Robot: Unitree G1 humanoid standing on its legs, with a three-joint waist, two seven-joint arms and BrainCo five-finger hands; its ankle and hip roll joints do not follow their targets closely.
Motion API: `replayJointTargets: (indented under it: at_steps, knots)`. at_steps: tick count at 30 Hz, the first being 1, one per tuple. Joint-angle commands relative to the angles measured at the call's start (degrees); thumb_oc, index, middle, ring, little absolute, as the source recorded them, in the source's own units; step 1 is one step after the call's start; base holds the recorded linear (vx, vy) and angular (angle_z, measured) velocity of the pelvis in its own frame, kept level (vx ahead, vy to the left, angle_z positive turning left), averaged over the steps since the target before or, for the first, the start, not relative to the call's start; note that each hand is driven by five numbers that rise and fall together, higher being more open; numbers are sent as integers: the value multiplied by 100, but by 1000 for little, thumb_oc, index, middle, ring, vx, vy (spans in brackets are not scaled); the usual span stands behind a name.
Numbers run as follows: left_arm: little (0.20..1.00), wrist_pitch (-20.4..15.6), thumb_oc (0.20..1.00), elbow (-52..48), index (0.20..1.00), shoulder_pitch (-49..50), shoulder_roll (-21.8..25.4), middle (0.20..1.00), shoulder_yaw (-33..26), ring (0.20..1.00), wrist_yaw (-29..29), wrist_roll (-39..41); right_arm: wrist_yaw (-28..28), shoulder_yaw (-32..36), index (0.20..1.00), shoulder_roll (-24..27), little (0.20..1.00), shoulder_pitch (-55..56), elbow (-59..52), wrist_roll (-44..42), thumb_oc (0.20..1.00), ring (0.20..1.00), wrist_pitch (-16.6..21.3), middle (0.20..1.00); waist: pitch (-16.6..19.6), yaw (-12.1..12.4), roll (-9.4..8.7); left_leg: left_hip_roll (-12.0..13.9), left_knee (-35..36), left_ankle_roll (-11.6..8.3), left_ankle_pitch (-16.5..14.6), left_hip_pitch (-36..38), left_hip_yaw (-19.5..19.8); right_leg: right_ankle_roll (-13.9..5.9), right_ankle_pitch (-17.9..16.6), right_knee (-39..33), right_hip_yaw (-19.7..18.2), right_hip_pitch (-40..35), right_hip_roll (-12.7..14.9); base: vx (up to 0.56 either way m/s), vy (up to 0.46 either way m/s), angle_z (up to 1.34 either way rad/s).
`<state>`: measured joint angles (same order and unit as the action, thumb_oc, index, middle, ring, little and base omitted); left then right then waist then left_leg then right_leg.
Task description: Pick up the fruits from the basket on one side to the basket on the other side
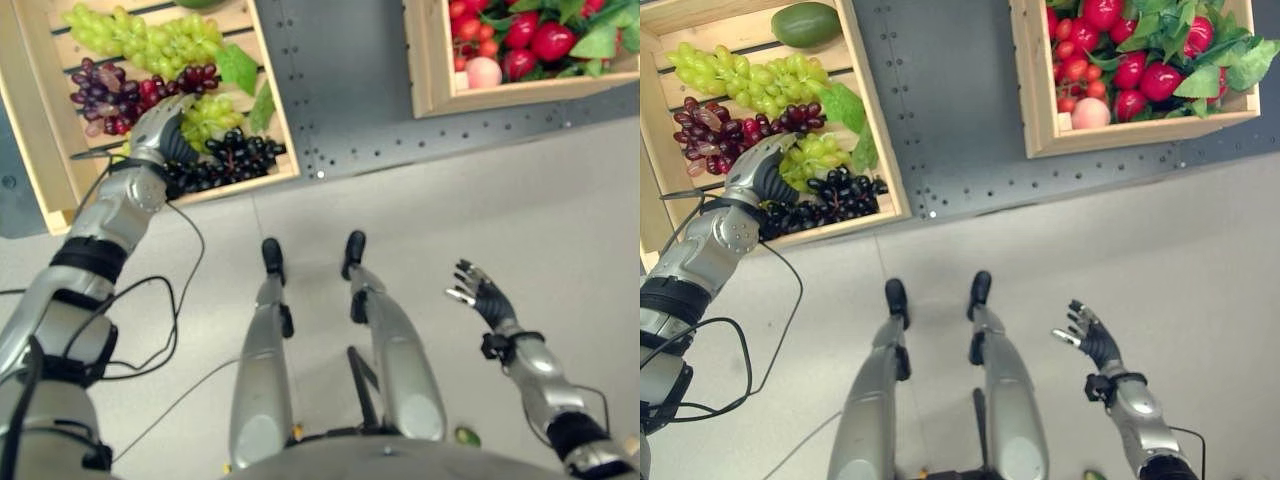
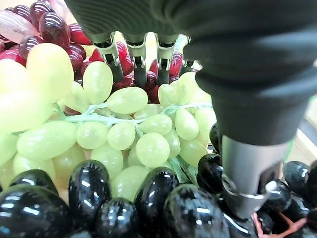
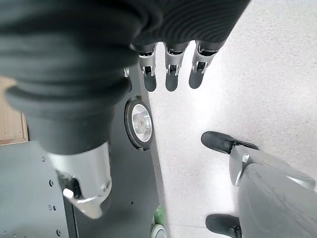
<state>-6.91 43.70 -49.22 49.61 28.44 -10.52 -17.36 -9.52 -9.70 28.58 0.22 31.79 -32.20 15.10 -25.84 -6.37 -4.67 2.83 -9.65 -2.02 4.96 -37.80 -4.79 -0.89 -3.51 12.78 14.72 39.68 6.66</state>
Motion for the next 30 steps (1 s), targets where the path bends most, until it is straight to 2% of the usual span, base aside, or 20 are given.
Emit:
replayJointTargets:
  at_steps: [1,11,12,13,14,15,16,17,18,20,30]
  knots:
    - [1000,216,1000,776,1000,339,-441,1000,385,1000,189,-422,-5,-45,1000,285,1000,332,-374,-145,1000,1000,252,1000,-104,-156,-284,-252,-837,323,-1037,-113,-50,-477,128,47,105,-72,-85,0,0,0]
    - [1000,249,1000,1099,1000,184,-634,1000,528,1000,146,-428,26,-165,1000,333,1000,254,-367,-174,1000,1000,280,1000,-88,-198,-346,-225,-827,303,-1001,-180,-29,-484,80,0,127,-24,-104,0,0,0]
    - [912,255,912,1183,912,174,-680,912,552,912,155,-442,27,-177,1000,339,1000,245,-403,-191,1000,1000,282,1000,-85,-206,-362,-220,-831,305,-1003,-185,-22,-484,81,6,127,-24,-106,0,0,0]
    - [875,254,875,1186,875,171,-682,875,554,875,154,-442,27,-176,1000,339,1000,246,-403,-191,1000,1000,282,1000,-85,-206,-361,-220,-831,305,-1003,-185,-22,-484,81,6,127,-24,-106,0,0,0]
    - [620,268,620,1276,620,130,-730,620,591,620,162,-447,28,-211,1000,348,1000,215,-418,-195,1000,1000,282,1000,-84,-219,-369,-217,-836,307,-1003,-191,-25,-487,78,12,127,-15,-107,0,0,0]
    - [589,266,589,1280,589,126,-732,589,593,589,161,-447,28,-209,1000,348,1000,215,-418,-195,1000,1000,282,1000,-84,-218,-369,-217,-837,307,-1003,-192,-25,-487,78,12,127,-14,-107,0,0,0]
    - [485,280,485,1353,485,125,-775,485,616,485,186,-461,31,-219,1000,357,1000,200,-441,-203,1000,1000,279,1000,-83,-220,-377,-212,-829,303,-998,-192,-19,-488,75,7,124,-7,-112,0,0,0]
    - [445,279,445,1355,445,123,-777,445,617,445,185,-461,31,-219,1000,357,1000,200,-441,-203,1000,1000,278,1000,-84,-219,-377,-212,-829,303,-998,-192,-19,-488,74,7,123,-7,-112,0,0,0]
    - [325,281,325,1378,325,114,-792,325,623,325,191,-460,36,-224,1000,363,1000,189,-454,-209,1000,1000,277,1000,-78,-220,-385,-208,-825,299,-996,-191,-16,-487,71,-2,127,-5,-110,0,0,0]
    - [200,282,200,1431,200,73,-836,200,655,200,217,-460,30,-243,1000,373,1000,159,-497,-233,1000,1000,290,1000,-74,-231,-391,-211,-808,297,-990,-178,-28,-487,61,-12,130,-15,-112,0,0,0]
    - [200,305,200,1640,200,33,-914,200,680,200,234,-477,17,-277,1000,409,1000,137,-656,-273,1000,1000,296,1000,-60,-243,-413,-209,-798,295,-973,-187,-19,-486,61,-6,131,-8,-121,0,0,0]
